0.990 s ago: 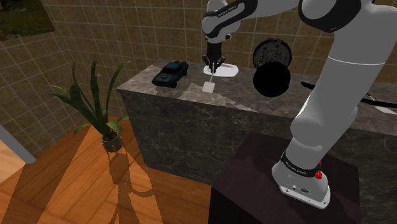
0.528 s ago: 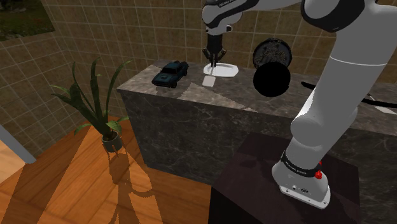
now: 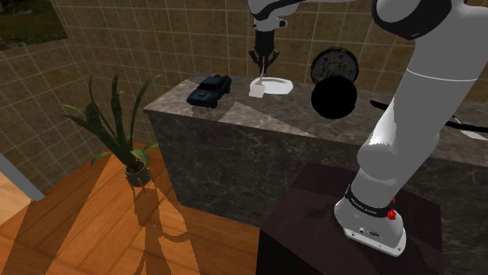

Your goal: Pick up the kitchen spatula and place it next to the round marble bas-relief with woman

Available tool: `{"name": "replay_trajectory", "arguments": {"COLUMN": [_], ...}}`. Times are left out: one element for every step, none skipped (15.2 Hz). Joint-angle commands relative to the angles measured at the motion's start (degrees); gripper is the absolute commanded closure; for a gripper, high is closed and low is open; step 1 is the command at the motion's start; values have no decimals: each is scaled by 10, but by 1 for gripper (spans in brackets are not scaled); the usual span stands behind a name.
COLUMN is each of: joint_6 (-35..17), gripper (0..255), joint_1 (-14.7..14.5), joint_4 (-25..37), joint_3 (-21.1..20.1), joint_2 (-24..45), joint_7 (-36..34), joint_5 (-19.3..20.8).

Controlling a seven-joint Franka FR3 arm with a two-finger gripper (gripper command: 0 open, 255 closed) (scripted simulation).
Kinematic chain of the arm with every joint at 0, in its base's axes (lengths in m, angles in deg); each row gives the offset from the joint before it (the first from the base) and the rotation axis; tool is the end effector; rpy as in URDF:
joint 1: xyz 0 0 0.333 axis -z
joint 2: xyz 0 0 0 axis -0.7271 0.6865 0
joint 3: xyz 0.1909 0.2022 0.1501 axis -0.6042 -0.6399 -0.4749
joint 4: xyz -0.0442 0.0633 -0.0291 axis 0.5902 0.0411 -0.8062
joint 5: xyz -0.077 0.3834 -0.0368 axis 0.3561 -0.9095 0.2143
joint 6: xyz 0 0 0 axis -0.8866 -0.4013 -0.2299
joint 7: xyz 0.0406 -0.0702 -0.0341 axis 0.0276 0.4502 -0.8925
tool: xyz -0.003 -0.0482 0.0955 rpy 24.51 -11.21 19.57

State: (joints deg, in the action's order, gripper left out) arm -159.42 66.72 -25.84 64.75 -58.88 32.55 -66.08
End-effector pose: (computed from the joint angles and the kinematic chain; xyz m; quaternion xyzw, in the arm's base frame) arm 0.5513 -0.1889 0.5338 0.8186 -0.5733 0.0276 0.0188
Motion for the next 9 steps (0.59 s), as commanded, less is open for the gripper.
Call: {"name": "replay_trajectory", "arguments": {"joint_6": [16, 24, 31, 39, 47, 55, 63, 71, 79], "gripper": [255, 255, 255, 255, 255, 255, 255, 255, 255], "joint_1": [0, 0, 0, 0, 0, 0, 0, 0, 0], "joint_4": [16, 24, 32, 40, 48, 57, 66, 75, 84], "joint_3": [0, 0, 0, 0, 0, 0, 0, 0, 0], "joint_2": [0, 1, 1, 1, 2, 3, 3, 4, 5], "joint_7": [1, 2, 2, 2, 3, 3, 3, 4, 4], "joint_5": [0, 0, 0, 0, -1, -1, -1, -1, -1]}}
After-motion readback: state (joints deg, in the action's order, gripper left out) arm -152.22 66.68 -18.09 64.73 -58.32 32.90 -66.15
